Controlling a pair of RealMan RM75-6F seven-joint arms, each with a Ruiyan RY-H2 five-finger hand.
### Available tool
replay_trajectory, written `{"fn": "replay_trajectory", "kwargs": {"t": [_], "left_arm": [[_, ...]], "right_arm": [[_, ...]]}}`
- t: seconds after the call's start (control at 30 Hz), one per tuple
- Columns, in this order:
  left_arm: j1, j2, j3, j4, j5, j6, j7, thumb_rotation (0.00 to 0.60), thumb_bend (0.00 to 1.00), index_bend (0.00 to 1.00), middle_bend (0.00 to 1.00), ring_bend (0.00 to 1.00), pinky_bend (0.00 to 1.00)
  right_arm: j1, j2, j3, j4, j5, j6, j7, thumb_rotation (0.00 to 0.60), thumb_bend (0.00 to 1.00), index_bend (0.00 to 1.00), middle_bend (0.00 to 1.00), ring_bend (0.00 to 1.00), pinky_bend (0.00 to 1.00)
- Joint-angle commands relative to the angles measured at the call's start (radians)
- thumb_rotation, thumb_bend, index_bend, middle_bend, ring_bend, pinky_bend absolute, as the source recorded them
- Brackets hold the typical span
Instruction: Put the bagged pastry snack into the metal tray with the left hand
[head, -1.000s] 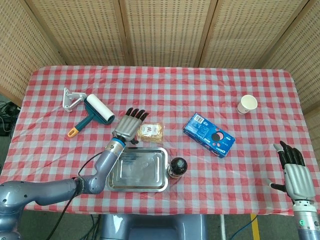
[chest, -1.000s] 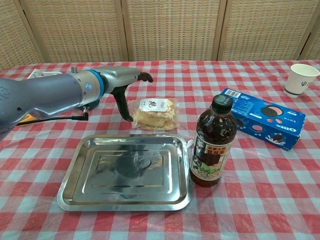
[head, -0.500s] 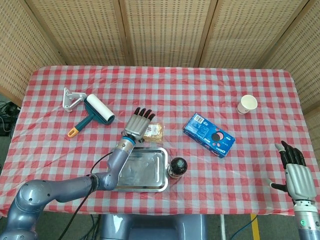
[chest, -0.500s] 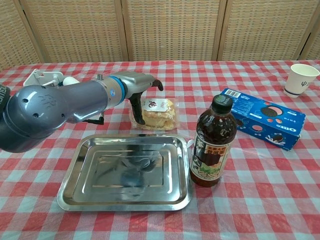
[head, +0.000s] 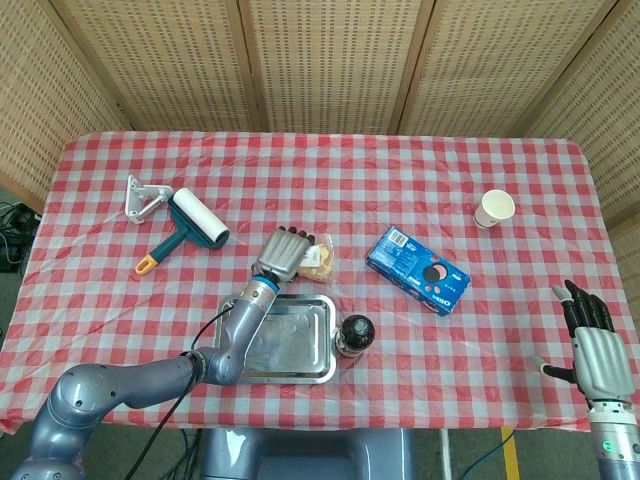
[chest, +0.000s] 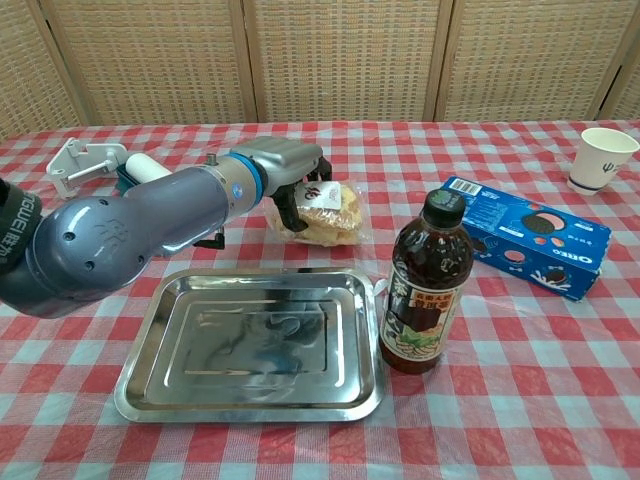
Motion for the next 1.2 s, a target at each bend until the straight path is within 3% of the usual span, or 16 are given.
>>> {"fn": "replay_trajectory", "kwargs": {"t": [0.03, 0.3, 0.53, 0.83, 1.0, 1.2], "left_arm": [[0.019, 0.03, -0.012, -0.041, 0.033, 0.029, -0.031, 0.6, 0.48, 0.58, 0.32, 0.26, 0.35], [0.082, 0.185, 0.005, -0.273, 0.08, 0.069, -0.041, 0.6, 0.48, 0.58, 0.32, 0.26, 0.35], [0.197, 0.378, 0.082, -0.582, 0.142, 0.139, -0.07, 0.6, 0.48, 0.58, 0.32, 0.26, 0.35], [0.33, 0.518, 0.185, -0.841, 0.221, 0.255, -0.101, 0.6, 0.48, 0.58, 0.32, 0.26, 0.34], [0.377, 0.527, 0.243, -0.888, 0.246, 0.28, -0.094, 0.6, 0.48, 0.58, 0.32, 0.26, 0.34], [0.403, 0.481, 0.265, -0.856, 0.258, 0.284, -0.094, 0.6, 0.48, 0.57, 0.32, 0.26, 0.34]], "right_arm": [[0.0, 0.0, 0.0, 0.001, 0.0, 0.0, 0.0, 0.6, 0.08, 0.04, 0.0, 0.0, 0.0], [-0.001, -0.001, 0.001, 0.002, 0.0, 0.001, 0.002, 0.6, 0.08, 0.04, 0.0, 0.0, 0.0], [0.0, -0.004, 0.001, -0.005, -0.004, 0.002, -0.001, 0.6, 0.08, 0.04, 0.0, 0.0, 0.0], [0.002, -0.008, 0.002, -0.008, -0.01, 0.007, -0.008, 0.6, 0.08, 0.04, 0.0, 0.0, 0.0], [0.002, -0.009, 0.0, -0.012, -0.018, 0.01, -0.011, 0.6, 0.08, 0.04, 0.0, 0.0, 0.0], [-0.001, -0.007, -0.002, -0.019, -0.027, 0.021, -0.015, 0.6, 0.08, 0.04, 0.0, 0.0, 0.0]]}}
